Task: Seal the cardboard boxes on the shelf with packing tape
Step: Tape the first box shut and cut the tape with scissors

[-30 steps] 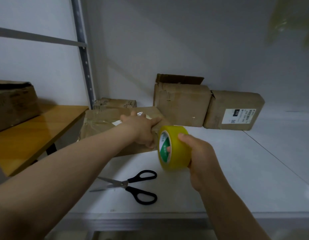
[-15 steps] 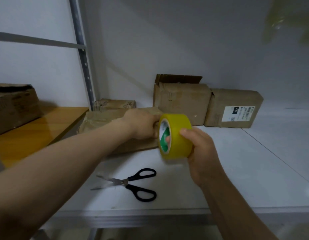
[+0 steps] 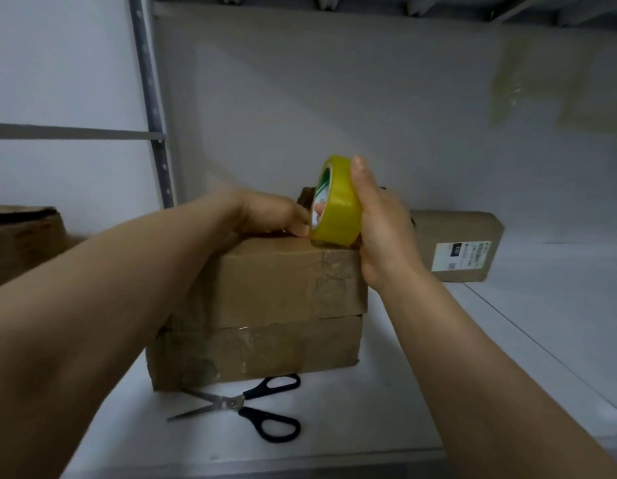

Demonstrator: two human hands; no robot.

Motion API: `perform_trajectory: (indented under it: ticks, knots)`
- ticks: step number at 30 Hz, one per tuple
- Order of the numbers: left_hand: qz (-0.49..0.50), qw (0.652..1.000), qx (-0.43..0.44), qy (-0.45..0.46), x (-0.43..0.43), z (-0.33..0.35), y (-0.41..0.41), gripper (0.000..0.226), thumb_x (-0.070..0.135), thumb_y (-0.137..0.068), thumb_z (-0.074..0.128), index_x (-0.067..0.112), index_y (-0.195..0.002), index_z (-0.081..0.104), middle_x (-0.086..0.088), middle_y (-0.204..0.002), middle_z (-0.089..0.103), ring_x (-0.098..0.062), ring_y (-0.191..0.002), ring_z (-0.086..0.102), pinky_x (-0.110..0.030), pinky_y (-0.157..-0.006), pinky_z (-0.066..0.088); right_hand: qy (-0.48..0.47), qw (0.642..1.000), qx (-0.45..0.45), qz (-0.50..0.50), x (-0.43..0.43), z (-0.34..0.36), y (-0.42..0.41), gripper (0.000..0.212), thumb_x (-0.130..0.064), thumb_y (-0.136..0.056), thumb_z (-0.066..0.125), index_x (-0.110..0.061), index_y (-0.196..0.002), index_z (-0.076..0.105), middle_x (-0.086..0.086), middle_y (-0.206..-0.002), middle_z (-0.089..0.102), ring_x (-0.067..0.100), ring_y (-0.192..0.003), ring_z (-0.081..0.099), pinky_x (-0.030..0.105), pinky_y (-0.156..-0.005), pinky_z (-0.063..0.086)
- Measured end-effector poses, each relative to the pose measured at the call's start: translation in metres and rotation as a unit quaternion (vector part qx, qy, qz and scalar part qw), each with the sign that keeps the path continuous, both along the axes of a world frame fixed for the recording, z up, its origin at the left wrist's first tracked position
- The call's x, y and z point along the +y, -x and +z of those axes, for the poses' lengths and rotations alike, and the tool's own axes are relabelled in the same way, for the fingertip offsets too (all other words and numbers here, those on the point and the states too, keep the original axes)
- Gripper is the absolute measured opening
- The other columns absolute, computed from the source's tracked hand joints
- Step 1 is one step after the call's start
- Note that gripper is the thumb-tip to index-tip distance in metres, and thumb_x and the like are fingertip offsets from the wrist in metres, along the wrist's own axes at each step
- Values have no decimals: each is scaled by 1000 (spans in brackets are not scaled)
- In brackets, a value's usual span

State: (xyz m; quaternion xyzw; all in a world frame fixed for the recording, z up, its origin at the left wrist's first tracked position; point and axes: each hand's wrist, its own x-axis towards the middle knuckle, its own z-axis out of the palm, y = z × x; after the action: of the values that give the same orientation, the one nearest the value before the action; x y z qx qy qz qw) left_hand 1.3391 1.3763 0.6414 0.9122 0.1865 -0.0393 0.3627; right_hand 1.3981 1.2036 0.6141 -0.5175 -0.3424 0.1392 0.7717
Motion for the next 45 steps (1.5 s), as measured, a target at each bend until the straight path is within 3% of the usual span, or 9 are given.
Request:
perform_trajectory:
  ticks: [6,11,14,16,24,29,33,40,45]
  knots:
    - [-29,998,-33,-38,-27,12,38,63,41,-86,66,35,-144,42,10,-148,51,-10,-139,44,-21,-100,40,-6,997,-67,-25,1,-9,6,57,-53,-94,63,3,-89,73,19,-82,75,41,-85,72,58,-88,57]
    - [33,979,-8,-200,-41,-2,55,108,71,-83,62,33,-160,-4,3,-166,22,-20,-150,28,-28,-119,18,-27,997,-43,-57,7,-9,6,61,-55,-94,60,4,-87,71,15,-75,75,22,-70,75,35,-69,59]
    - [8,944,23,-328,-51,-21,50,130,84,-58,73,34,-158,6,0,-144,50,-25,-125,55,-38,-109,43,-26,996,-68,-46,12,-12,8,77,-64,-89,62,13,-92,64,31,-88,70,41,-79,70,50,-76,58]
    - [39,920,8,-389,-46,-27,42,125,89,-54,69,31,-155,23,-4,-134,55,-29,-117,59,-41,-99,49,-25,997,-72,-25,12,-13,5,55,-48,-92,67,7,-93,71,26,-86,73,39,-78,71,54,-81,58]
    - [29,915,39,-401,-30,-22,32,124,89,-52,65,36,-157,25,-11,-135,50,-34,-122,52,-42,-100,44,-20,998,-45,-35,-1,-9,12,27,-33,-95,68,-10,-83,75,15,-81,76,31,-78,73,54,-82,58]
    - [74,902,28,-424,-28,-20,23,110,86,-62,66,25,-150,40,-14,-136,54,-35,-122,54,-38,-98,44,14,998,-48,-45,-19,1,33,55,-48,-86,74,7,-90,72,20,-79,75,39,-76,73,57,-76,61]
    - [66,926,47,-368,-20,-12,15,116,83,-61,68,21,-153,38,-6,-148,52,-30,-130,52,-38,-106,41,63,995,-22,-68,-55,-23,39,43,-47,-91,68,-5,-83,72,6,-74,76,19,-67,75,31,-65,61]
    - [40,941,45,-332,-25,-6,-5,101,74,-68,72,24,-151,42,-2,-148,52,-26,-131,52,-40,-113,39,66,996,48,-45,-62,-64,36,42,-44,-94,63,-4,-99,75,9,-78,78,23,-74,75,44,-78,61]
    - [40,941,55,-333,-20,-6,-9,119,78,-68,67,33,-162,10,-3,-162,34,-28,-145,37,-42,-119,30,72,995,46,-52,-59,-69,28,41,-43,-94,62,-5,-99,74,7,-78,78,21,-72,75,39,-73,61]
